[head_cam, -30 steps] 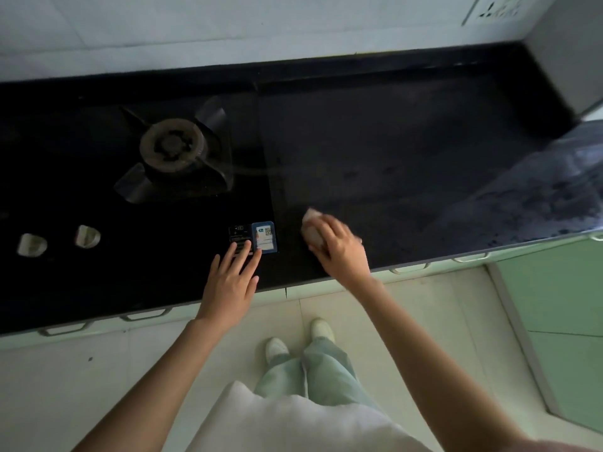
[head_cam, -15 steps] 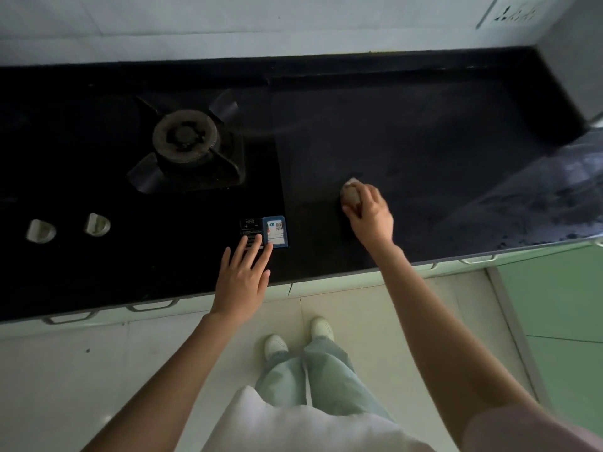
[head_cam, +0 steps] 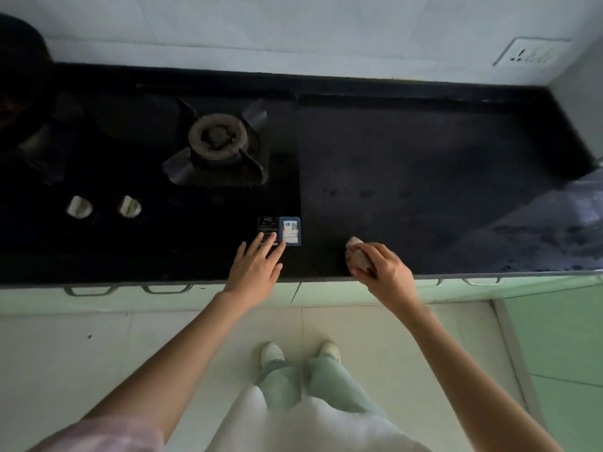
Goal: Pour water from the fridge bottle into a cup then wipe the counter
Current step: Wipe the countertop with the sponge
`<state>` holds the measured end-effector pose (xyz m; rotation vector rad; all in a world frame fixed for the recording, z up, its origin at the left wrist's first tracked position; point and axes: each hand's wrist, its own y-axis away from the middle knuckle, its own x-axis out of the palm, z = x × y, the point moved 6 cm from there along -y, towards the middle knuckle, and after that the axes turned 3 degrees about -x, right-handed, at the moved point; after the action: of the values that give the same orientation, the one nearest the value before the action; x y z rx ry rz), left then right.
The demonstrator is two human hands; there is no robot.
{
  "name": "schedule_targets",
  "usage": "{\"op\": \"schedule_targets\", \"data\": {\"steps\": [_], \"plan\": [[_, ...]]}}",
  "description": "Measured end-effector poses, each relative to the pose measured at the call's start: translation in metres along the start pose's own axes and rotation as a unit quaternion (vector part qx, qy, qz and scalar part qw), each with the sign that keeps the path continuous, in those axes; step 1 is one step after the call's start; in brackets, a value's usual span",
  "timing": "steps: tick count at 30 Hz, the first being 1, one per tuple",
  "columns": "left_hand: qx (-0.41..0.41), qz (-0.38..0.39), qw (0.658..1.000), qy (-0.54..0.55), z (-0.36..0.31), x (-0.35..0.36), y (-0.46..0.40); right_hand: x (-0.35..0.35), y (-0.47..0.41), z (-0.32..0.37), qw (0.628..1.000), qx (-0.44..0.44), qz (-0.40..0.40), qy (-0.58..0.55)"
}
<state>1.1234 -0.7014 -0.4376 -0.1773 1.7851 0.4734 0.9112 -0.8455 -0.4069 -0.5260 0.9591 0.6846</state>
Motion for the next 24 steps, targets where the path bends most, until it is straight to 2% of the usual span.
{"op": "schedule_targets", "data": {"steps": [3, 9, 17, 24], "plan": [[-0.026, -0.016, 1.0, 0.004, -0.005, -0.014, 0.011, -0.025, -0.008, -0.003, 1.0, 0.01, -0.022, -0.001], [-0.09, -0.098, 0.991, 0.03, -0.02, -0.037, 0.062, -0.055, -0.021, 0.026, 0.996, -0.074, -0.038, -0.025], [-0.223, -0.184, 0.957, 0.018, -0.042, -0.05, 0.157, -0.061, 0.001, 0.091, 0.971, -0.213, 0.027, -0.102], [-0.326, -0.241, 0.914, -0.011, -0.021, -0.072, 0.244, -0.047, 0.021, 0.181, 0.941, -0.306, 0.069, -0.127]]}}
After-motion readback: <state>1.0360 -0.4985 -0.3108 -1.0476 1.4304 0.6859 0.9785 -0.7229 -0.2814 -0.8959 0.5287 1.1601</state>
